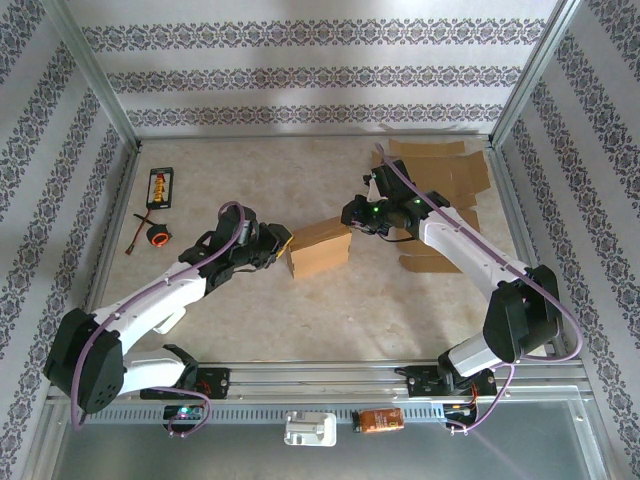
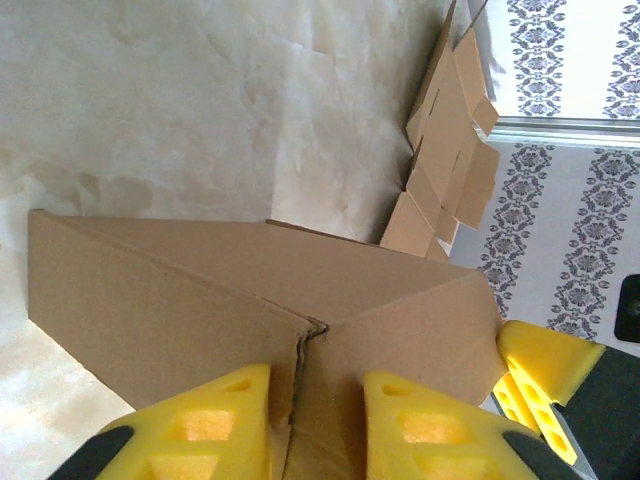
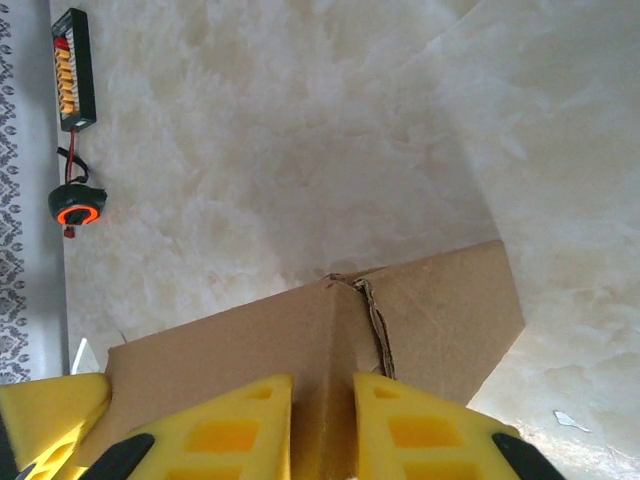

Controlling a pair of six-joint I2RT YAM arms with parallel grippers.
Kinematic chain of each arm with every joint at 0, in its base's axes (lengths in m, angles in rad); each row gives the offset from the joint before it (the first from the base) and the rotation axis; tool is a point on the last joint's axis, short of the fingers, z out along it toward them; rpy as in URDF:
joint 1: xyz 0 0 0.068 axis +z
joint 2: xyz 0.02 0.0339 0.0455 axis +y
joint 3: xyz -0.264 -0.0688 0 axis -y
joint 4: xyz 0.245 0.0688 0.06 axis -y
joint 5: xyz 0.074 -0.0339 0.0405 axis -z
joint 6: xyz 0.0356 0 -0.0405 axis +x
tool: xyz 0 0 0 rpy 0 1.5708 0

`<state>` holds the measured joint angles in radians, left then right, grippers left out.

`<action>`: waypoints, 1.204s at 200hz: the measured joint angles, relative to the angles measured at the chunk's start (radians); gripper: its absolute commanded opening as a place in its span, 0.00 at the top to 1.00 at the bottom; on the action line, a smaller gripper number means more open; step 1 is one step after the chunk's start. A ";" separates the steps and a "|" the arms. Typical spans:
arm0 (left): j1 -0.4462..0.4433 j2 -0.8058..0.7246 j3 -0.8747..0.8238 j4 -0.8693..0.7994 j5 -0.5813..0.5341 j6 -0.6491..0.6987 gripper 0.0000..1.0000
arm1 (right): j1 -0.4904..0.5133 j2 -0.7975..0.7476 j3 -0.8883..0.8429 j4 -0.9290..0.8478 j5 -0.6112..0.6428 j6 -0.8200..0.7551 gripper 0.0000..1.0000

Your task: Fold the paper box

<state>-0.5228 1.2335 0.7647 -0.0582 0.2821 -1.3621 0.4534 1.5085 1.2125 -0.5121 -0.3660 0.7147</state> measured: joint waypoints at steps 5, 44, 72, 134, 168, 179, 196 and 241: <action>0.000 0.000 -0.002 0.002 0.000 -0.001 0.78 | 0.000 0.000 -0.002 0.000 0.005 -0.003 0.81; 0.000 0.011 -0.013 0.031 0.001 0.006 0.83 | 0.010 0.000 -0.010 0.001 0.064 -0.058 0.79; 0.000 0.020 -0.019 0.050 0.003 0.029 0.84 | 0.027 0.000 -0.011 -0.014 0.127 -0.111 0.72; -0.002 0.042 0.016 0.002 -0.001 0.139 0.85 | 0.036 0.002 -0.013 -0.031 0.186 -0.189 0.75; -0.001 0.040 0.058 -0.094 -0.026 0.196 0.56 | 0.032 0.003 -0.001 -0.050 0.164 -0.192 0.68; -0.001 0.032 0.059 -0.127 -0.040 0.216 0.47 | 0.024 0.002 0.007 -0.066 0.159 -0.192 0.64; -0.001 0.017 0.059 -0.156 -0.051 0.238 0.45 | 0.005 0.003 0.027 -0.092 0.154 -0.199 0.61; -0.001 0.029 0.048 -0.112 0.004 0.238 0.58 | -0.012 0.058 0.063 -0.100 0.103 -0.206 0.68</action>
<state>-0.5236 1.2621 0.8124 -0.1699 0.2859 -1.1240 0.4412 1.5665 1.2758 -0.6125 -0.2634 0.5091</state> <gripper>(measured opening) 0.481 0.346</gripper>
